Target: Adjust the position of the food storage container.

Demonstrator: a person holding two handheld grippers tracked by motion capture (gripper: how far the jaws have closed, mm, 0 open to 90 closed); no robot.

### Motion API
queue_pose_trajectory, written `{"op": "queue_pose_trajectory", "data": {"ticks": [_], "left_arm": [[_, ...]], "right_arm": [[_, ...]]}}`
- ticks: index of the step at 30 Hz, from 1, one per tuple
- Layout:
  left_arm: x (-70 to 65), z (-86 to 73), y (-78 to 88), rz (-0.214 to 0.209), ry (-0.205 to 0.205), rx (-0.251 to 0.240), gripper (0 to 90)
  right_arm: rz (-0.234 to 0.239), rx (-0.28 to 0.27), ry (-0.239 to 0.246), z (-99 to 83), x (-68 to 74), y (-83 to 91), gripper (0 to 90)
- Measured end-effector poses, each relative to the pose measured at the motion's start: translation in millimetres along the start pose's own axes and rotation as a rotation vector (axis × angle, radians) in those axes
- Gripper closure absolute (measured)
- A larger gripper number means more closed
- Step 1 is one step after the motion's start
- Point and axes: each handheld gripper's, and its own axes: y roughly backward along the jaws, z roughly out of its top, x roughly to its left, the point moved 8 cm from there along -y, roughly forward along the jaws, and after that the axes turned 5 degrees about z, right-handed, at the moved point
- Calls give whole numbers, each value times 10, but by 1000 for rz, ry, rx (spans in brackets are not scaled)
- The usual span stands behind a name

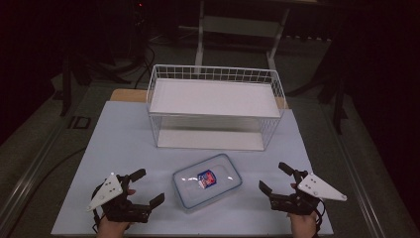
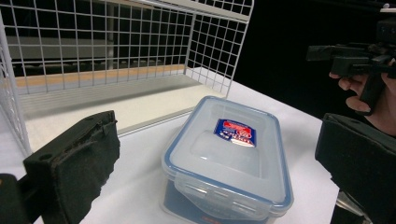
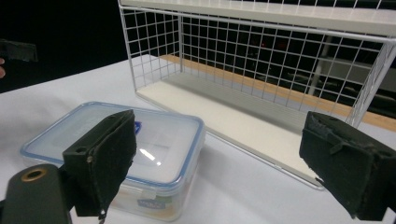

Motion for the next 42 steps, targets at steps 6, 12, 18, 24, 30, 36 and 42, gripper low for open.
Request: {"op": "queue_pose_trajectory", "data": {"ticks": [6, 12, 18, 24, 30, 36, 42], "left_arm": [[-104, 22, -5, -26, -17, 17, 0], [-413, -26, -59, -138, -50, 125, 3], [-603, -89, -110, -204, -102, 172, 195], [-713, -194, -212, -241, -141, 258, 611], [-781, -350, -351, -252, -184, 360, 797], [-839, -492, -485, -280, -186, 432, 895], [-801, -579, -550, -261, -186, 478, 895]], "right_arm": [[-4, -5, 2, 22, 9, 9, 107], [5, -18, -19, 58, 2, 2, 107], [7, -21, -23, 74, 7, 4, 107], [17, -14, -27, 59, 2, -15, 107], [26, -4, -28, 41, 9, -33, 107], [34, 5, -33, 27, 15, -48, 108], [37, 9, -35, 21, 15, -53, 108]]}}
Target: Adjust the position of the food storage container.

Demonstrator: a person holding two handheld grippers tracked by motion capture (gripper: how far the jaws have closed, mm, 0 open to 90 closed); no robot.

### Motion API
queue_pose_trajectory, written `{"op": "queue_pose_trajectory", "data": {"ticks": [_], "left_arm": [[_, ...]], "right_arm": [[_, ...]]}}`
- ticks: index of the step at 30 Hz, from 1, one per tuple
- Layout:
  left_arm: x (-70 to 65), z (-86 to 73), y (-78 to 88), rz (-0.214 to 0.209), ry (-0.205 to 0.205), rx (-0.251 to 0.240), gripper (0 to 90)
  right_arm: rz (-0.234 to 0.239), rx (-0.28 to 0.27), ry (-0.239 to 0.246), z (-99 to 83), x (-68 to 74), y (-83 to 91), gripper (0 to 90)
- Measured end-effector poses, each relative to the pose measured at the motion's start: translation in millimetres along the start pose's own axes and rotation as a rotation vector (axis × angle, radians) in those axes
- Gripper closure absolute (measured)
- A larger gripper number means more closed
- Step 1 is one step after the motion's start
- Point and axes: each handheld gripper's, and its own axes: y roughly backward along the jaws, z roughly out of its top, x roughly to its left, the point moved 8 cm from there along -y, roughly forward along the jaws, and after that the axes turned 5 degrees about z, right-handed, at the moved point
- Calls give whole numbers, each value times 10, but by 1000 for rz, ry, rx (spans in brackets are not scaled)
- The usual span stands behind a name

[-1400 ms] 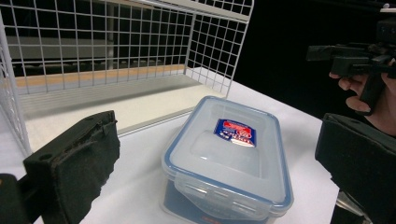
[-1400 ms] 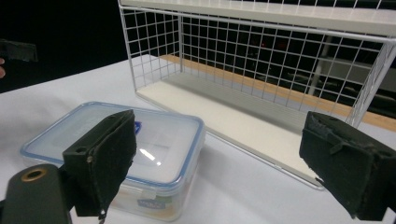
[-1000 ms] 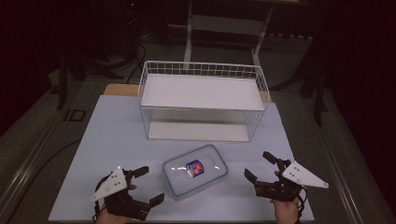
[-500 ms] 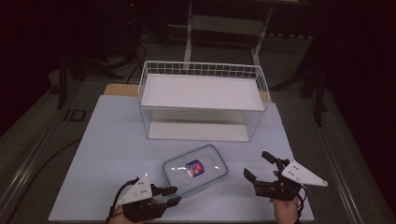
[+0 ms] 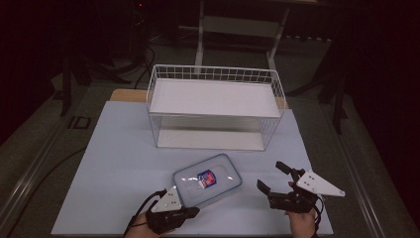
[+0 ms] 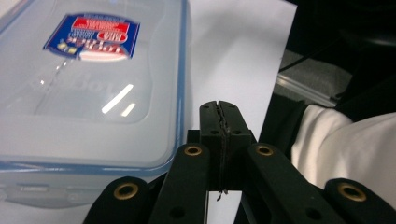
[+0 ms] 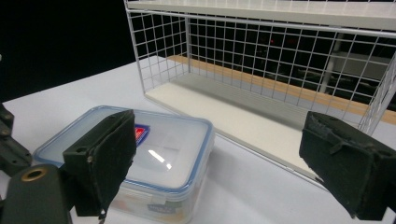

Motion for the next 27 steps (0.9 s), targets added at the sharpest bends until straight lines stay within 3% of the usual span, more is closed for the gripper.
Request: {"op": "queue_pose_trajectory", "data": {"ticks": [5, 10, 21, 27], "left_arm": [[41, -33, 1, -1, 6, 3, 897], [102, -41, 23, 35, 9, 17, 897], [359, -57, 80, 99, 53, 15, 897], [493, -46, 91, 124, 45, 15, 897]], "right_arm": [[3, 7, -4, -10, -1, -9, 108], [4, 7, -4, -8, 5, -11, 109], [10, 11, -7, -14, 9, -17, 109], [14, 18, -6, -27, 9, -32, 109]]}}
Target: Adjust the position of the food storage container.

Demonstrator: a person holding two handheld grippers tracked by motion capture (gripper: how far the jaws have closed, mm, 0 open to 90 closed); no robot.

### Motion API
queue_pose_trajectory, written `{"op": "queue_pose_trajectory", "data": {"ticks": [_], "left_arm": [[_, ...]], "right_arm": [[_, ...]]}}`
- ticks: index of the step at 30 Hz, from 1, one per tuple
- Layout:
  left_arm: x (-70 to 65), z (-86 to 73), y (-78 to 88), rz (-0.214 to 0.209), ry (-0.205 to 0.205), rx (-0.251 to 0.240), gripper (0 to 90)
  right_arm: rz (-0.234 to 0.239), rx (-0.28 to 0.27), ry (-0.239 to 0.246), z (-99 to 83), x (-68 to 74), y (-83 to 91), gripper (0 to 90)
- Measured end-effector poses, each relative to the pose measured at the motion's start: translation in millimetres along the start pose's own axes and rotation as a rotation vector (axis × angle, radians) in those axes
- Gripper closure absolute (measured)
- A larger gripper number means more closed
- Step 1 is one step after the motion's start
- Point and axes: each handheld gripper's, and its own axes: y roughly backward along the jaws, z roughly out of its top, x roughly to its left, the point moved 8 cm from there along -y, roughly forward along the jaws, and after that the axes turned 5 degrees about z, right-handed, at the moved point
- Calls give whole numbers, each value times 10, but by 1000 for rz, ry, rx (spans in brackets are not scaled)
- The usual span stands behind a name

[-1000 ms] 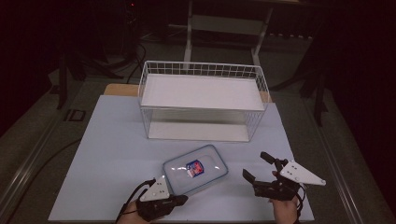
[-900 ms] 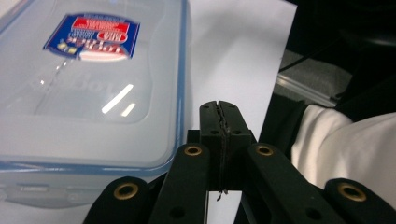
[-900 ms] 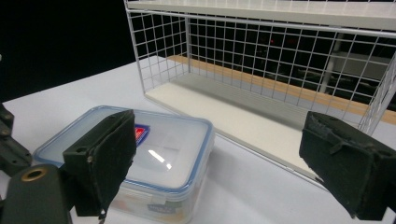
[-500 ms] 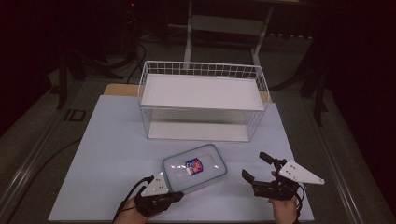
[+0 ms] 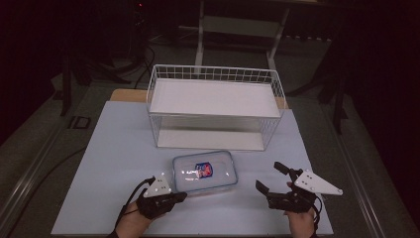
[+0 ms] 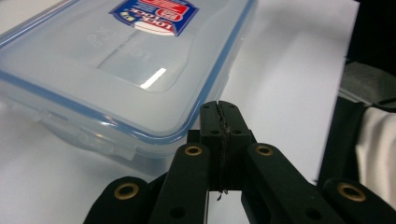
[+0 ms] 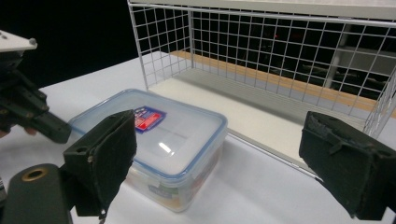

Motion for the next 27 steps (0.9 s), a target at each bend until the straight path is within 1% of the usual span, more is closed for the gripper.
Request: {"op": "queue_pose_trajectory", "data": {"ticks": [1, 2, 3, 6, 7, 8, 9, 11, 15, 17, 19, 20, 22, 25, 27], "left_arm": [[0, 0, 0, 0, 0, 0, 896], [60, 9, -5, 13, 1, 0, 896], [60, 9, -5, 13, 1, 0, 897], [139, 25, -17, 24, 18, -3, 896], [153, 28, -17, 22, 20, -2, 896], [185, 35, -23, 31, 21, -3, 897], [195, 38, -24, 28, 23, -1, 897], [220, 44, -29, 39, 17, -1, 897], [276, 50, -38, 41, 18, -5, 896], [299, 54, -37, 37, 37, -7, 896], [301, 61, -24, 40, 33, -11, 896], [309, 91, 13, 51, 24, -26, 896], [360, 136, 72, 71, 22, -48, 895], [542, 187, 157, 126, 38, -72, 896], [704, 182, 184, 162, 50, -71, 895]], "right_arm": [[0, 0, 0, 0, 0, 0, 109], [0, -2, 2, 1, 2, -4, 109], [0, -2, 2, 1, 2, -4, 109], [-2, -4, 6, 2, 4, -7, 109], [-2, -4, 6, 2, 4, -7, 109], [-2, -4, 7, 1, 3, -8, 110], [-1, -2, 7, -3, 2, -12, 109], [0, -1, 8, -5, 3, -15, 109], [2, -1, 12, -5, 9, -17, 110], [5, 1, 10, -7, 10, -20, 109], [5, 2, 9, -9, 11, -21, 109], [7, 3, 8, -10, 14, -22, 110], [7, 3, 9, -9, 16, -21, 109], [11, 5, -1, -14, 13, -27, 110], [14, 6, -2, -19, 14, -31, 109]]}}
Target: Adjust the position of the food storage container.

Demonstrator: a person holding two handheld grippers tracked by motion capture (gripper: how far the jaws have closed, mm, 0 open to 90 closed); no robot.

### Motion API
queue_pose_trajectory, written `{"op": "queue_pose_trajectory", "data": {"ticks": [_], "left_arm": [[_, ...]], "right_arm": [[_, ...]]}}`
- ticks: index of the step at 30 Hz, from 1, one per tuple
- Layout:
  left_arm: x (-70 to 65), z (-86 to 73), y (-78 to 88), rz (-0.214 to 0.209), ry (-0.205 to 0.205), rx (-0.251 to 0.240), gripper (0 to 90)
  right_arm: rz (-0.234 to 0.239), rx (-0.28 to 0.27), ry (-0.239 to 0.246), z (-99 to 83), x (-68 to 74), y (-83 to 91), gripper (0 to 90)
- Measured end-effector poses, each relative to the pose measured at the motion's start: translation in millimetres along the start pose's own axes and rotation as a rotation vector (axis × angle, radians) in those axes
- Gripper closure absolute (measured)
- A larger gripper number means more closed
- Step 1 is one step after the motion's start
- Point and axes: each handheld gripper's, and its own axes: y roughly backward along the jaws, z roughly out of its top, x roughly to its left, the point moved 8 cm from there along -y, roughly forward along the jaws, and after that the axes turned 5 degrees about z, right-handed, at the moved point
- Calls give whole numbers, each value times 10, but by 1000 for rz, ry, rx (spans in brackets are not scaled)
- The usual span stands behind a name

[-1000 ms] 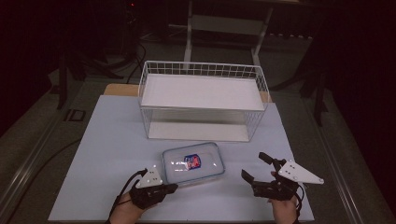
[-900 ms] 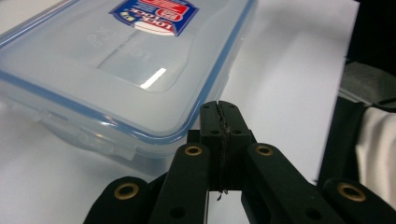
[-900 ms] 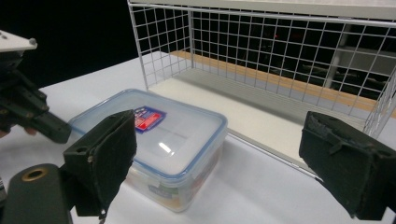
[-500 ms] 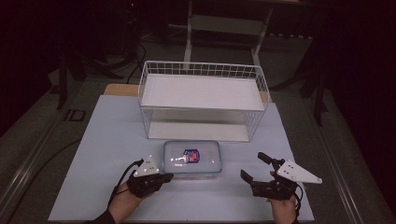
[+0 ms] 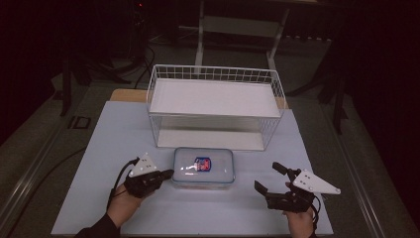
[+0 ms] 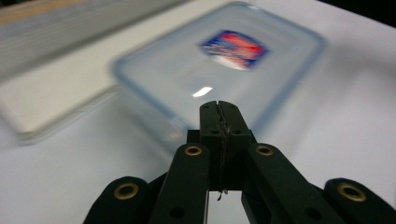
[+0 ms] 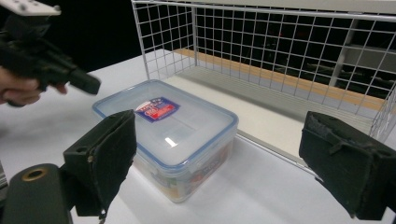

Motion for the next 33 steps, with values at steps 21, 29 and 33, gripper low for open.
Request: {"op": "queue_pose_trajectory", "data": {"ticks": [21, 29, 33], "left_arm": [[221, -49, -408, 4, 41, 50, 897], [117, 6, -494, -16, 30, 52, 897], [62, 30, -536, -28, 31, 49, 897]], "right_arm": [[9, 17, -6, -28, -5, -19, 124], [8, 22, -8, -36, -8, -23, 124], [11, 33, -8, -49, -1, -30, 126]]}}
